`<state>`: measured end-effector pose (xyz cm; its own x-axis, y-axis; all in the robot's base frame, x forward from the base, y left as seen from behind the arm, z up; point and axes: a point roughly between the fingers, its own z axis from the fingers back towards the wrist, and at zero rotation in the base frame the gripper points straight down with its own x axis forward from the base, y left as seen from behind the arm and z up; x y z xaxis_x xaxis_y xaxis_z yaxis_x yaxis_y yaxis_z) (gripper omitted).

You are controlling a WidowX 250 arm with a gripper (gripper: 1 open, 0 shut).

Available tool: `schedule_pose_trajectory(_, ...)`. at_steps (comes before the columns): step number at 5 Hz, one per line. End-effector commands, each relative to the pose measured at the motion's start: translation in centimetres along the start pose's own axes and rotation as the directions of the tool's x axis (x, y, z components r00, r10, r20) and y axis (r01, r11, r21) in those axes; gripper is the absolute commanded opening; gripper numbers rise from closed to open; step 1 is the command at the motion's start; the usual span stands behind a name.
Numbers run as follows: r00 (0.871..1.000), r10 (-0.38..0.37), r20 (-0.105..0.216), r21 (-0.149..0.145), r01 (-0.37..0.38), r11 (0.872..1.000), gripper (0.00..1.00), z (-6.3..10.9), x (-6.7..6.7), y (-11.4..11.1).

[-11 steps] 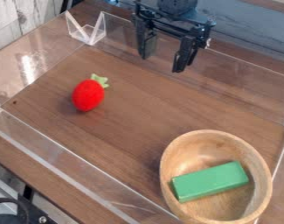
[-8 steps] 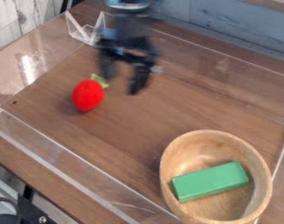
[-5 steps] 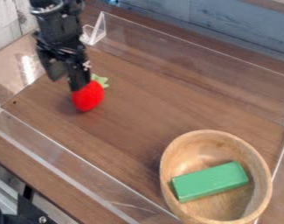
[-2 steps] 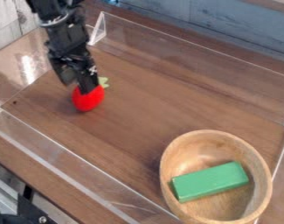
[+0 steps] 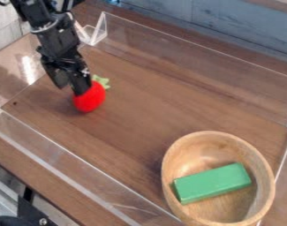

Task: Move the red object to the right side of the table

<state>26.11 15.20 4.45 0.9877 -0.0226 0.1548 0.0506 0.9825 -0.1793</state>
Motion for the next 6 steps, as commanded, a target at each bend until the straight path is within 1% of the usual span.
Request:
schedule_pose_trajectory(1, 0.999, 0.011, 0.03, 0.015, -0.012, 1.0, 1.0, 0.1, 1.3, -1.1)
schedule_pose_trajectory(2, 0.999, 0.023, 0.023, 0.019, -0.023, 1.0, 1.0, -0.6, 2.0, -2.1)
schedule_pose_trajectory(4, 0.998, 0.064, 0.014, 0.026, -0.064, 0.998, 1.0, -1.9, 0.8, -1.6)
schedule_pose_trajectory(6, 0.997, 0.076, 0.009, 0.029, -0.076, 0.997, 1.0, -0.9, 1.6, -1.7)
